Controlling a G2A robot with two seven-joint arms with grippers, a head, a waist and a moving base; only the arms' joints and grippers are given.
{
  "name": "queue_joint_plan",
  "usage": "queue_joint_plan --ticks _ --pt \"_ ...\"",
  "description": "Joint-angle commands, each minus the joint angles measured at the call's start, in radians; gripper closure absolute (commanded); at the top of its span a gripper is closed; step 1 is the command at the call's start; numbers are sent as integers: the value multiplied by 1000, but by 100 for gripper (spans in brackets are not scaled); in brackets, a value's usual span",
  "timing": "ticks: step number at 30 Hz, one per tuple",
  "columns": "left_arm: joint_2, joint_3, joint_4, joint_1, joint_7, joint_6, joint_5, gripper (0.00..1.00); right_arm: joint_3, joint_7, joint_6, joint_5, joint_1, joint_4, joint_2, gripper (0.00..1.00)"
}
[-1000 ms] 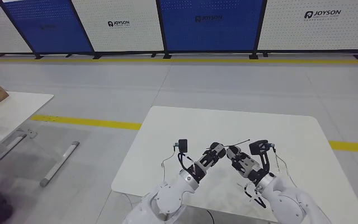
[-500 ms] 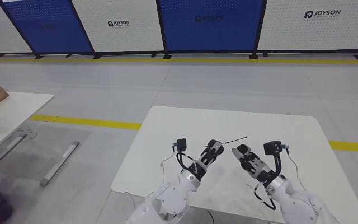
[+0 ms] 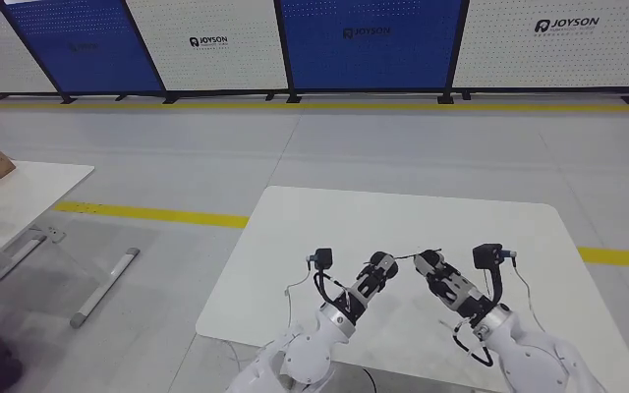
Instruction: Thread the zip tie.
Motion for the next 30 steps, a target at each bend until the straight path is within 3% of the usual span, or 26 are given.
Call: queue_joint_plan --ticks 1,6,8,9,18,19,20,23,29,30 --pt "1 -3 0 4 -3 -5 1 100 -4 3 0 -6 7 3 0 80" --pt "2 -8 -1 9 -10 -12 10 100 -14 1 3 -13 15 6 0 79" --pt "2 -8 -1 10 -11 -13 13 100 -15 0 4 -16 17 6 0 98" --pt "2 -9 -1 10 -11 -13 13 100 -15 -2 5 -18 17 6 0 100" --pt "0 -9 -2 2 -18 1 7 100 -16 -6 9 -29 12 -3 2 100" --pt "0 -8 -3 1 -20 4 7 67 -16 -6 10 -31 11 -5 2 100" --pt "0 -7 -3 -2 -28 8 11 57 -16 -7 11 -36 11 -8 2 100" --pt "1 -4 -2 -7 -51 16 24 47 -17 -11 16 -48 9 -15 3 100" --pt "0 3 2 -17 -66 38 36 61 -22 -15 24 -59 9 -24 3 100" --pt "0 3 4 -19 -66 40 35 67 -23 -15 24 -60 9 -25 3 100"
